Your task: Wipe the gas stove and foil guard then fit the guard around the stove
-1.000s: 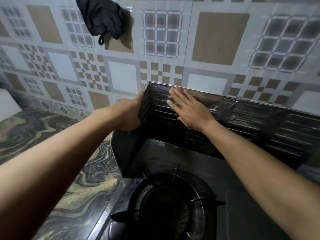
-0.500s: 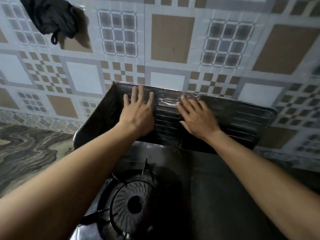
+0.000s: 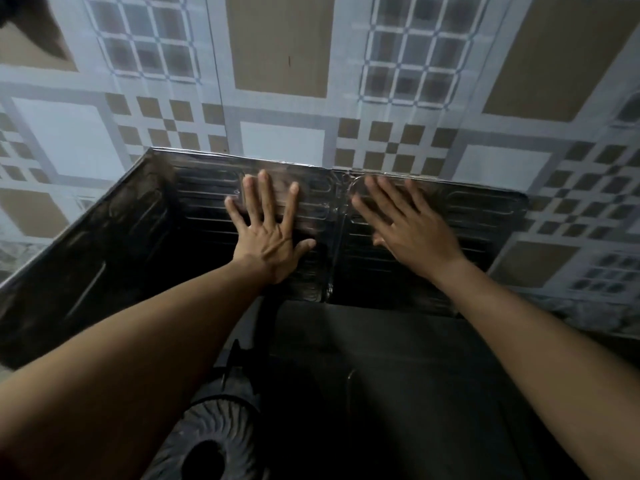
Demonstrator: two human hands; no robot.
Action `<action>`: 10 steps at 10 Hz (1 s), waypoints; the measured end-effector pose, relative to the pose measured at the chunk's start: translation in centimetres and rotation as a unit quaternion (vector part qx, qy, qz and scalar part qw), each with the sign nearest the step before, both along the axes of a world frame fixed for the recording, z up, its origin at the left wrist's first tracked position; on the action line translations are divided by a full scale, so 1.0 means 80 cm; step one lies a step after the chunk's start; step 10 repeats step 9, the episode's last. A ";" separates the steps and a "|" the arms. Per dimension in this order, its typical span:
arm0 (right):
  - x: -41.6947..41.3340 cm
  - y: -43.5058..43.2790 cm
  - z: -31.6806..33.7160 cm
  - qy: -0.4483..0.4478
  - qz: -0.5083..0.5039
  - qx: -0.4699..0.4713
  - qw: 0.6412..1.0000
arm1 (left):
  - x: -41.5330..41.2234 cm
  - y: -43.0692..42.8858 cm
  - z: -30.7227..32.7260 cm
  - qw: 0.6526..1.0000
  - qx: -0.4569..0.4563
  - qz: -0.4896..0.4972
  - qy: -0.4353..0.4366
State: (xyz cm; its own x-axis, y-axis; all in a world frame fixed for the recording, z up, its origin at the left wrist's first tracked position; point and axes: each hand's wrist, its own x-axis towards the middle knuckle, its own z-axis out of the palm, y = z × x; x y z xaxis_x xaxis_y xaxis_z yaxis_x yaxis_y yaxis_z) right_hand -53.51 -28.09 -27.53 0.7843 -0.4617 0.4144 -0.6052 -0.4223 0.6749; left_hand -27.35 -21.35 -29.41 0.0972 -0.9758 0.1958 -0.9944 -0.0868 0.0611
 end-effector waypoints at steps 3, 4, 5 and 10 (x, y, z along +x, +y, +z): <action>-0.005 -0.001 -0.020 0.031 -0.029 0.005 0.999 | -0.010 -0.012 -0.014 0.999 -0.051 0.009 0.015; -0.006 -0.006 -0.022 0.018 -0.026 0.002 0.999 | -0.013 -0.018 -0.016 0.999 -0.039 0.030 0.013; -0.005 -0.007 -0.023 0.025 -0.023 0.002 0.999 | -0.017 -0.019 -0.015 0.999 -0.033 0.031 0.021; 0.005 0.122 0.086 -0.121 -0.085 0.187 0.971 | -0.040 0.065 0.057 0.998 0.013 0.005 0.064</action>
